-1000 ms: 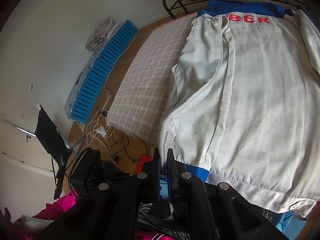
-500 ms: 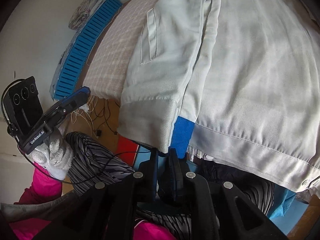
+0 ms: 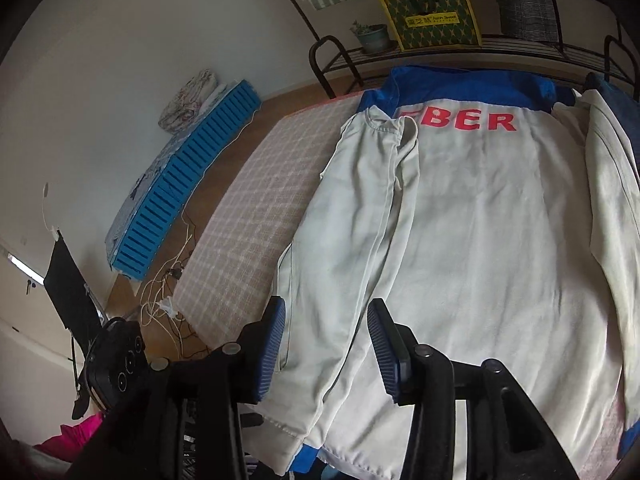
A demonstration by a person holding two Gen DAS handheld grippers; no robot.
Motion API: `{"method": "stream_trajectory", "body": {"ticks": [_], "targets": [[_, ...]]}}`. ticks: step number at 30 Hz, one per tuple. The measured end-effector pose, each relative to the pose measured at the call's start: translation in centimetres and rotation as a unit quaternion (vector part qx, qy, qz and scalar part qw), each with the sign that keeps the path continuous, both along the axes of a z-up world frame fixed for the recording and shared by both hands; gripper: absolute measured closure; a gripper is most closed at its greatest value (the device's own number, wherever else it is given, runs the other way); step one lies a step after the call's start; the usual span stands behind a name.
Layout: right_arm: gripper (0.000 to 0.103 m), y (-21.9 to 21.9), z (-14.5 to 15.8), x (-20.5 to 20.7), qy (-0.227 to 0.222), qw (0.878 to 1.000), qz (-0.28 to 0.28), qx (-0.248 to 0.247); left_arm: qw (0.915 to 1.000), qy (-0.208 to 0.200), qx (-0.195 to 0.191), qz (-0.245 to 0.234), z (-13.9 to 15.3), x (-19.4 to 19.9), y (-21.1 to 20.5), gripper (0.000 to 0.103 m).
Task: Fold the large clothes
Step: 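Pinch the folded side near the collar with the right tool and release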
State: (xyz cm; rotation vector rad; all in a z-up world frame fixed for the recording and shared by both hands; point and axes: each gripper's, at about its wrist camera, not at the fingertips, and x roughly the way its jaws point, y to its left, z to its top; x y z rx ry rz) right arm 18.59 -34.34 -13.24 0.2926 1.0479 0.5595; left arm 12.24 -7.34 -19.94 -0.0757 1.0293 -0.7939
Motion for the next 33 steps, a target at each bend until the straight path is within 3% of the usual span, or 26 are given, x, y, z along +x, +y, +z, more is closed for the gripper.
{"method": "stream_trajectory", "body": {"ticks": [2,5,9,13,19,21,23,25,26,30,33], "targets": [[0.051,0.1,-0.1,2.4,-0.001,1.000,-0.005,0.006,0.9979,0.024,0.035,-0.048,-2.1,-1.1,-1.6,0.061],[0.051,0.9,-1.0,6.4,0.000,1.000,-0.002,0.009,0.9938,-0.014,0.080,-0.076,-3.3,-3.2,-2.4,0.061],[0.047,2.5,-3.5,12.3,0.007,1.000,-0.005,0.010,0.9985,0.013,0.032,-0.043,-1.5,-2.8,-1.1,0.061],[0.045,3.4,-7.0,17.9,0.036,0.999,-0.035,0.013,0.9985,-0.020,0.022,-0.046,0.6,-2.9,-2.1,0.061],[0.043,3.1,-11.0,23.3,0.071,0.993,-0.090,0.036,0.9955,0.013,0.037,-0.086,-1.7,-2.1,-4.0,0.061],[0.048,2.9,-11.9,24.2,0.078,0.991,-0.100,0.051,0.9955,0.022,0.037,-0.085,-2.6,-2.3,-3.9,0.061],[0.079,2.9,-12.4,24.7,0.091,0.988,-0.093,0.078,0.9957,0.023,0.029,-0.085,-2.7,-2.3,-3.6,0.061],[0.087,3.4,-11.9,24.7,0.088,0.990,-0.077,0.078,0.9957,0.029,0.021,-0.085,-2.7,-2.2,-3.3,0.061],[0.093,3.8,-11.0,24.8,0.075,0.994,-0.065,0.052,0.9958,0.032,0.016,-0.084,-2.8,-2.2,-3.2,0.061],[0.096,4.3,-8.3,24.6,0.019,0.997,-0.054,-0.049,0.9958,0.028,0.014,-0.087,-2.8,-2.4,-3.1,0.061],[0.096,4.2,-10.9,25.6,0.044,0.992,-0.063,-0.099,0.9956,0.027,0.014,-0.088,-3.0,-2.5,-3.2,0.061]]}}
